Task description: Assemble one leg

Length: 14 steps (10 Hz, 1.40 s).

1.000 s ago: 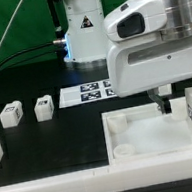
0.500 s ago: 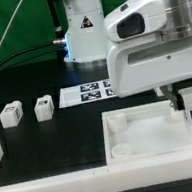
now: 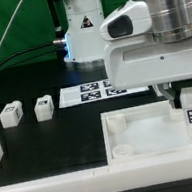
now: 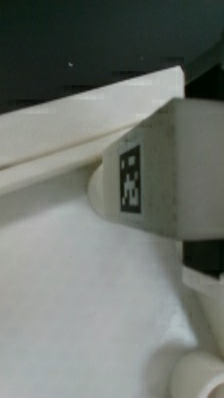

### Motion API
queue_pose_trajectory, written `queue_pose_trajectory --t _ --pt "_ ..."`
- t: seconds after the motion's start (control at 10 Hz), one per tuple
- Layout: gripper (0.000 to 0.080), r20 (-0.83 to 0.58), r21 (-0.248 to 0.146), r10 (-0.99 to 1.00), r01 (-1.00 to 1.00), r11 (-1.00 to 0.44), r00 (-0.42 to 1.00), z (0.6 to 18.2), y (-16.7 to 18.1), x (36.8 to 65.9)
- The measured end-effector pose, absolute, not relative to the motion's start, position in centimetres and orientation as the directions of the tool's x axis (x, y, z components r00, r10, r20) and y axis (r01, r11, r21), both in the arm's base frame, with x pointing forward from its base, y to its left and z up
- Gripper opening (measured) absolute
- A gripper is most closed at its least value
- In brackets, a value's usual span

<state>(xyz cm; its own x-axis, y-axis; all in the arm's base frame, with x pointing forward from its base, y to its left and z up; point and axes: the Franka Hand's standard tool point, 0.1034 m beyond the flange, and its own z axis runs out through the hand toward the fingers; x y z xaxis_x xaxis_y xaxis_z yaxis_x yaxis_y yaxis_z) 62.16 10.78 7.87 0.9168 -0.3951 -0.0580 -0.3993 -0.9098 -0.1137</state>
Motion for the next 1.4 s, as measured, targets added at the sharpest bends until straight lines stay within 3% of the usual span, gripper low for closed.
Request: queue_pose_trajectory --t 0.3,0.6,1.0,1.1,1.2,1.3,1.4 --pt "0.0291 -0.093 -0.091 -0.666 -0.672 -0.735 0.74 7.82 10.93 62.11" --pt "0.0292 -0.122 -0.056 -0.902 -0.911 -0.41 0.413 7.72 11.11 62.04" --pt "0.0292 -0.15 -0.006 -0.988 -1.0 -0.017 0.018 7.69 11.06 62.11" --pt "0.0292 -0.15 -0.003 -0.989 -1.0 0.011 -0.011 7.69 11.04 62.12" --pt "0.0393 -0.15 -0.004 -0.989 -1.0 -0.002 0.003 7.69 11.07 62.11" --pt "0.0393 -0.15 -0.005 -0.989 -1.0 -0.009 0.01 7.69 11.1 62.11" --pt "0.0531 -0.15 -0.012 -0.987 -0.998 -0.055 0.056 7.68 11.1 62.1"
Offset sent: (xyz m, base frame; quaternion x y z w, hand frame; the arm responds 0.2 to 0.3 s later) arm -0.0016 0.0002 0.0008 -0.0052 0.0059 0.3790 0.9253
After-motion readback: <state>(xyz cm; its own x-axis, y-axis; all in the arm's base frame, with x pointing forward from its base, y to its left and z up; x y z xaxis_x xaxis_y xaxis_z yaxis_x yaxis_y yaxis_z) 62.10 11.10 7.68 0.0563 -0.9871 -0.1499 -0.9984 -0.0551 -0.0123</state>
